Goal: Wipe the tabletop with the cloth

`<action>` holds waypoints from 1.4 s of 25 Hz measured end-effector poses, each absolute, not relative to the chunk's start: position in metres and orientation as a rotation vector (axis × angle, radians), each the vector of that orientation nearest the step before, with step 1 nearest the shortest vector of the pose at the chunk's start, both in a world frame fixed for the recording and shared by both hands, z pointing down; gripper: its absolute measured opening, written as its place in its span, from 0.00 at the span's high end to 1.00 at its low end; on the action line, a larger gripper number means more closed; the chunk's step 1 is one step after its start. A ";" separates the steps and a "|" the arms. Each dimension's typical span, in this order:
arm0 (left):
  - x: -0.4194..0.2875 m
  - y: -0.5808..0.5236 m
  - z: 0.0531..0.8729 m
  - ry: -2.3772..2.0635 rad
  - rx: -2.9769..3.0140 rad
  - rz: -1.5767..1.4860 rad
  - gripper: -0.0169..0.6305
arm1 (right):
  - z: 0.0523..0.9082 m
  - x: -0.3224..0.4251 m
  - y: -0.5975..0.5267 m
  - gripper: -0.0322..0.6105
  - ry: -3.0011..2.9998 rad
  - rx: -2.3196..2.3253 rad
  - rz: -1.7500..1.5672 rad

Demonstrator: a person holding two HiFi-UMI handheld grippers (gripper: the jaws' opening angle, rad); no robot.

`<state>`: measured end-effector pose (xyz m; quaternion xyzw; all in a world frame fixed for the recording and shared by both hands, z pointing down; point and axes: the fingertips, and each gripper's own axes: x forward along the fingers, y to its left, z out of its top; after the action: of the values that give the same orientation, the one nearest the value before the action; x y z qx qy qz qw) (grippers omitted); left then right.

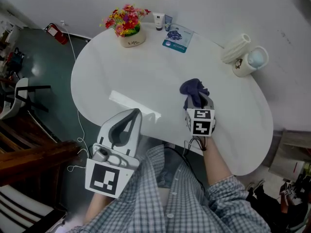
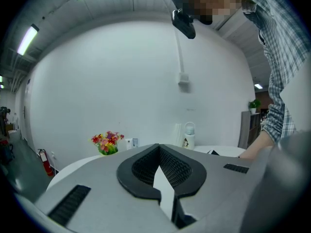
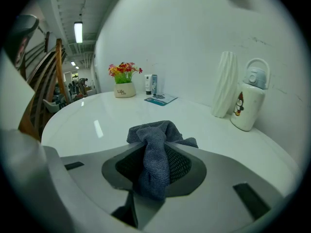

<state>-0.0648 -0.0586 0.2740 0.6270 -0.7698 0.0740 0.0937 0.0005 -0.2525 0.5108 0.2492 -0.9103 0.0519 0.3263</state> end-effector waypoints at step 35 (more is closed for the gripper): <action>-0.129 -0.086 0.287 -2.214 1.861 0.266 0.97 | 0.505 -0.132 -0.269 0.79 -2.440 0.455 0.094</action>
<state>-0.1289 -0.0858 0.2875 0.6364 -0.7568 0.0909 0.1184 -0.1321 -0.2691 0.5046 0.1733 -0.9297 0.0359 0.3229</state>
